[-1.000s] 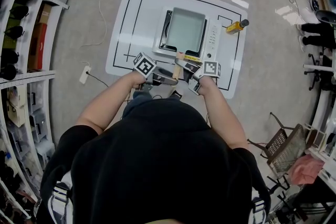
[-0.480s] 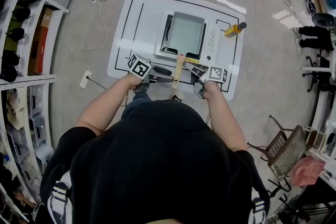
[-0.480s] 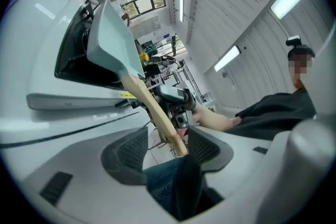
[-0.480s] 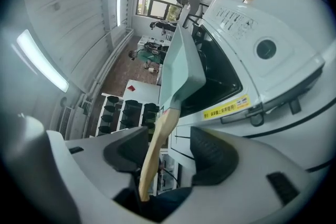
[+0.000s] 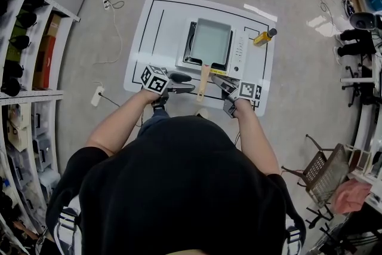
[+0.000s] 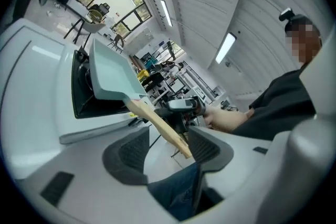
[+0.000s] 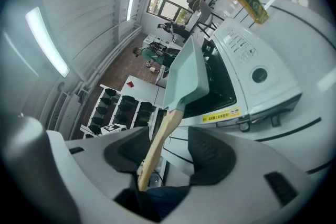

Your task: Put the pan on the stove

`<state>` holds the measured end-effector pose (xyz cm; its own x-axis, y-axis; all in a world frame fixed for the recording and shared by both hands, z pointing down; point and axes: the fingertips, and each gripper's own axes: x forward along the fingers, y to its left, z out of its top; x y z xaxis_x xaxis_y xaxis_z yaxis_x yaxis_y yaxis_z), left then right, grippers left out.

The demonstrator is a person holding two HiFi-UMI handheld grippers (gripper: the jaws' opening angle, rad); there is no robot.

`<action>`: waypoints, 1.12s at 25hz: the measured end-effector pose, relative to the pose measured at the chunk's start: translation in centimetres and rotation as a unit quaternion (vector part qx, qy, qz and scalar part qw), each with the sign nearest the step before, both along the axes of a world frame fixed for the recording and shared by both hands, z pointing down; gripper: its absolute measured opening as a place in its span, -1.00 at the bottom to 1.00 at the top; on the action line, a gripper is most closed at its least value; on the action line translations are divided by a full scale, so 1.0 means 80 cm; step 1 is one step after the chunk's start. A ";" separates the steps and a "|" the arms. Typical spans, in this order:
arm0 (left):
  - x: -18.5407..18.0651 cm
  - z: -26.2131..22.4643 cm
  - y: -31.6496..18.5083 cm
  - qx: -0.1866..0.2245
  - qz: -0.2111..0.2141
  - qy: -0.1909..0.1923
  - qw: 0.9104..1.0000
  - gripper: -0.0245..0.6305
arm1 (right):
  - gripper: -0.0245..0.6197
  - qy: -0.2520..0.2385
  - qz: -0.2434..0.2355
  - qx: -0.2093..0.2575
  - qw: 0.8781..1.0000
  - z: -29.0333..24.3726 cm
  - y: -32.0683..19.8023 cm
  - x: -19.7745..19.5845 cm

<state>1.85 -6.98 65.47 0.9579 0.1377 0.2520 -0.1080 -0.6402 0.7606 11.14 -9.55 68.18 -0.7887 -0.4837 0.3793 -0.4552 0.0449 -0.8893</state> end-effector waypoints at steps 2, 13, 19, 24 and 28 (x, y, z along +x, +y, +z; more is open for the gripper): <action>-0.003 -0.004 -0.003 0.032 -0.005 -0.010 0.999 -0.21 | -0.20 0.006 0.005 0.012 1.000 -0.008 -0.002 0.004; -0.023 -0.033 -0.026 0.085 -0.043 -0.007 0.995 -0.21 | -0.24 0.034 0.025 0.040 0.998 -0.032 0.001 0.013; -0.038 -0.042 -0.028 0.106 -0.065 -0.010 0.992 -0.21 | -0.33 0.063 0.065 0.066 0.994 -0.052 0.001 0.036; -0.047 -0.053 -0.036 0.131 -0.083 -0.012 0.988 -0.21 | -0.39 0.111 0.082 0.097 0.986 -0.068 0.001 0.057; -0.053 -0.065 -0.045 0.150 -0.103 -0.011 0.983 -0.21 | -0.40 0.153 0.082 0.121 0.977 -0.080 0.005 0.061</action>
